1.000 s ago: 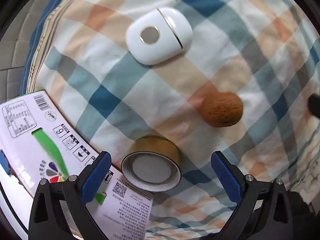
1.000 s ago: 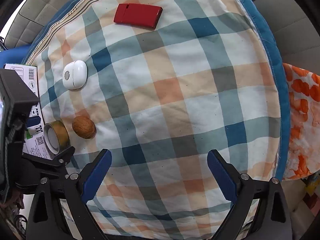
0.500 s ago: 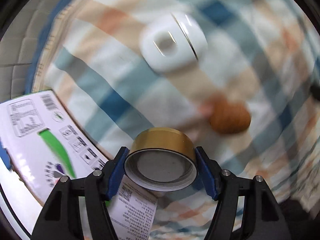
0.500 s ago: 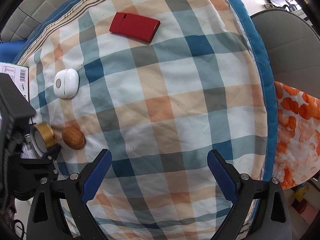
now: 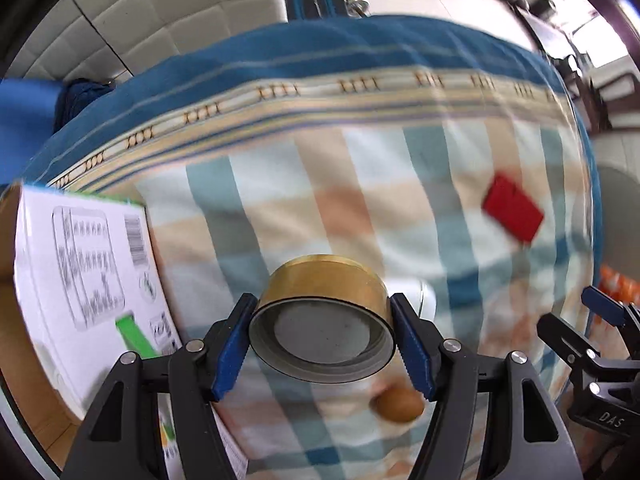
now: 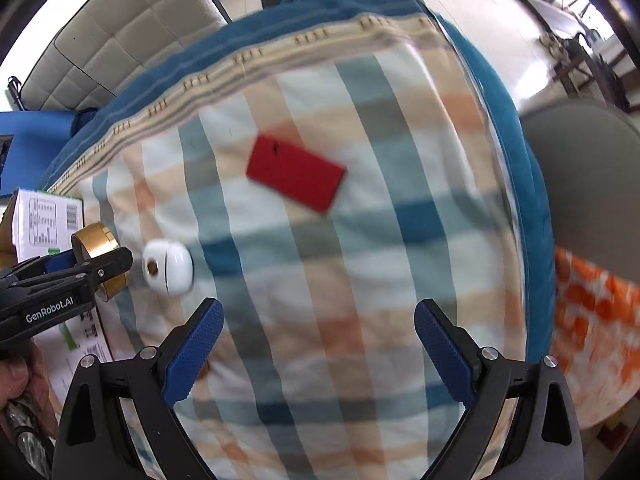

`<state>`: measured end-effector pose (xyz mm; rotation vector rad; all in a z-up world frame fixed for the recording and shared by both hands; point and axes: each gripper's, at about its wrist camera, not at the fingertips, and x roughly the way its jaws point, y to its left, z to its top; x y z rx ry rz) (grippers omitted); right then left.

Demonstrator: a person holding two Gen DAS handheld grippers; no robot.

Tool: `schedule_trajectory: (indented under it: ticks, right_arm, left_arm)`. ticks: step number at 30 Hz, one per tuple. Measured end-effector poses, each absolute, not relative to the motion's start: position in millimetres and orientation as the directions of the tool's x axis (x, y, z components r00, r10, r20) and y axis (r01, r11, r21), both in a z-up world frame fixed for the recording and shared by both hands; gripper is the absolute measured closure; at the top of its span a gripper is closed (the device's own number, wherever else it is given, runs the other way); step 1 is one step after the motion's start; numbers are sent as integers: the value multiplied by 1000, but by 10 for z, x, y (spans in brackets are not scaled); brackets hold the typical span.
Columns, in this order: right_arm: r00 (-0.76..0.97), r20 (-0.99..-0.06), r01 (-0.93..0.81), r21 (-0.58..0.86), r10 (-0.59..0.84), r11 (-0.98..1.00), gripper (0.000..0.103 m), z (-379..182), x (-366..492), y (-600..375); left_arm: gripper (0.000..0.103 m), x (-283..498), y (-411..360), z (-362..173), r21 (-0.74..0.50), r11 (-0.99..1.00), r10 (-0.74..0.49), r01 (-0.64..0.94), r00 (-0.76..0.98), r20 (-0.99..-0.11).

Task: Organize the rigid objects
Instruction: 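Lift the tape roll with the left tool while the right tool grasps the red block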

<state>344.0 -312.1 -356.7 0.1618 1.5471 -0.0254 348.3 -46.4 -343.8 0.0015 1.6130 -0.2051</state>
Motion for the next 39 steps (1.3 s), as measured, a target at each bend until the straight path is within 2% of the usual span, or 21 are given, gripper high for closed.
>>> schedule_trajectory:
  ticks: [5, 7, 8, 9, 11, 14, 15, 16, 17, 20, 23, 24, 25, 27, 29, 30, 32, 34, 36, 38, 39]
  right_arm:
    - [31, -998, -9, 48, 49, 999, 5, -3718, 3979, -2943]
    - [0, -1000, -78, -23, -23, 997, 13, -3881, 4117, -2864]
    - [-28, -999, -102, -37, -40, 994, 33, -3972, 4157, -2834]
    - [-57, -997, -108, -49, -55, 993, 46, -4051, 4181, -2826]
    - [-62, -997, -49, -33, -36, 998, 46, -4067, 4212, -2882]
    - [-94, -991, 173, 74, 91, 982, 50, -4048, 4236, -3157]
    - [-97, -983, 253, 127, 156, 959, 50, -4049, 4250, -3256]
    - [-92, -977, 306, 157, 193, 939, 50, -4049, 4266, -3329]
    - [-90, -972, 340, 173, 215, 924, 49, -4049, 4287, -3384]
    - [-102, -971, 310, 177, 218, 934, 36, -4020, 4401, -3421]
    - [-97, -986, 256, 110, 139, 960, 35, -4000, 4513, -3303]
    - [-106, -987, 243, 90, 119, 966, 35, -4025, 4533, -3268]
    - [-113, -989, 228, 69, 97, 971, 35, -4049, 4538, -3229]
    - [-114, -993, 174, 0, 20, 985, 37, -4065, 4537, -3118]
    - [-106, -994, 139, -52, -37, 989, 42, -4039, 4555, -3024]
    - [-101, -993, 126, -74, -61, 989, 49, -4013, 4569, -2983]
    - [-96, -989, 98, -122, -113, 988, 55, -3977, 4570, -2877]
    - [-90, -988, 90, -131, -123, 987, 55, -3985, 4545, -2832]
    - [-99, -988, 83, -126, -117, 989, 55, -3996, 4548, -2795]
    - [-114, -988, 76, -116, -107, 990, 54, -4028, 4569, -2786]
    - [-122, -987, 76, -110, -100, 991, 54, -4039, 4584, -2785]
  left_arm:
    - [38, 3814, -467, -3591, -165, 983, -160, 84, -60, -985]
    - [38, 3896, -440, -3651, -162, 984, -158, 76, -60, -986]
    - [38, 3927, -427, -3681, -161, 984, -157, 71, -63, -986]
    - [38, 3957, -410, -3714, -161, 984, -156, 70, -67, -985]
    - [38, 4020, -402, -3724, -162, 984, -158, 70, -68, -985]
    - [38, 4016, -440, -3750, -176, 983, -172, 51, -78, -982]
    - [35, 4050, -429, -3768, -191, 981, -187, 42, -85, -979]
    - [26, 4081, -428, -3781, -197, 980, -193, 36, -92, -977]
    - [22, 4100, -435, -3797, -188, 981, -184, 35, -102, -978]
    - [22, 4142, -439, -3870, -154, 987, -149, 36, -116, -982]
    - [22, 4173, -498, -3932, -101, 993, -94, 66, -106, -990]
    - [24, 4173, -531, -3937, -83, 993, -76, 82, -88, -993]
    - [33, 4170, -581, -3929, -44, 992, -37, 116, -66, -997]
    - [41, 4125, -686, -3869, 14, 984, 17, 179, -17, -1000]
    - [41, 4111, -750, -3853, 56, 979, 55, 197, 7, -998]
    - [41, 4110, -757, -3851, 59, 979, 58, 193, 10, -998]
    - [40, 4125, -771, -3848, 58, 980, 57, 192, 10, -998]
    - [34, 4140, -756, -3853, 51, 982, 51, 182, 6, -999]
    - [33, 4128, -723, -3867, 31, 985, 32, 171, -1, -999]
    - [36, 4166, -708, -3898, 12, 986, 14, 168, -7, -1000]
    - [41, 4170, -710, -3891, 4, 986, 6, 167, -11, -1000]
